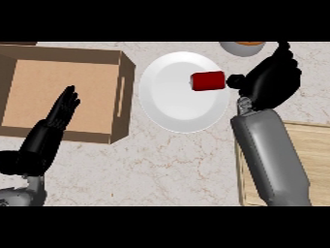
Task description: Pick the can from the tray and place it in the plate
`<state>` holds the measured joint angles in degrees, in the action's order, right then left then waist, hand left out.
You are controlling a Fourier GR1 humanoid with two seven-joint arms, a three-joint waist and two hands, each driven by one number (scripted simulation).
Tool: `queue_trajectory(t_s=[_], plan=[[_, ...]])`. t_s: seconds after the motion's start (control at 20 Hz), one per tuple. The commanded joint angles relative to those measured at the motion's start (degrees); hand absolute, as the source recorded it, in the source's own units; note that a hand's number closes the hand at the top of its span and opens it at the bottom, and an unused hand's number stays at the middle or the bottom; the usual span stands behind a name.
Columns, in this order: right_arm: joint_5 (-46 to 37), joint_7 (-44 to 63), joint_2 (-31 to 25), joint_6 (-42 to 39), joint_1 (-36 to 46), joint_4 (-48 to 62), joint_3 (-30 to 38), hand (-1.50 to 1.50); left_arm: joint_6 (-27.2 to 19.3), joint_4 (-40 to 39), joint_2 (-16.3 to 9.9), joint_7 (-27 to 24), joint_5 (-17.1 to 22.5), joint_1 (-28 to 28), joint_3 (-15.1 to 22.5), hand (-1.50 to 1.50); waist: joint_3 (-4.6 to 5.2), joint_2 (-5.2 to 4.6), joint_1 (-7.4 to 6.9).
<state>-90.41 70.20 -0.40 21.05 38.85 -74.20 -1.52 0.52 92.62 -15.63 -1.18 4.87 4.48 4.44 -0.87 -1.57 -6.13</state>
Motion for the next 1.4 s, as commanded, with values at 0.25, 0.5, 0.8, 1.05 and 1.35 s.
queue_trajectory(t_s=[0.25,0.5,0.8,1.05,1.35], plan=[[-4.72,13.38,0.38,19.31,2.11,-4.4,3.33,-1.5,0.12,-4.54,-0.55,1.04,-0.43,-1.87,-0.75,0.0,0.75,0.1,1.22],[-3.15,11.93,0.38,26.31,-3.72,-10.78,2.36,-1.5,-1.11,-4.49,0.95,1.59,-0.34,-3.1,-0.6,0.0,0.66,0.94,2.81],[-3.0,11.22,0.39,30.5,-13.85,-16.85,-4.77,-1.5,-0.51,-5.15,0.48,0.24,0.02,-5.2,-1.57,0.0,0.81,1.52,3.95],[-2.54,11.06,0.4,35.35,-24.1,-19.64,-13.08,-1.5,-0.76,-4.35,-0.9,1.09,0.39,-4.7,-3.7,0.0,0.75,1.67,4.6],[-3.65,11.15,0.4,41.21,-34.34,-20.48,-19.39,-1.5,-1.28,-5.09,-0.71,0.87,0.04,-4.35,-4.3,0.0,0.74,1.47,6.19]])
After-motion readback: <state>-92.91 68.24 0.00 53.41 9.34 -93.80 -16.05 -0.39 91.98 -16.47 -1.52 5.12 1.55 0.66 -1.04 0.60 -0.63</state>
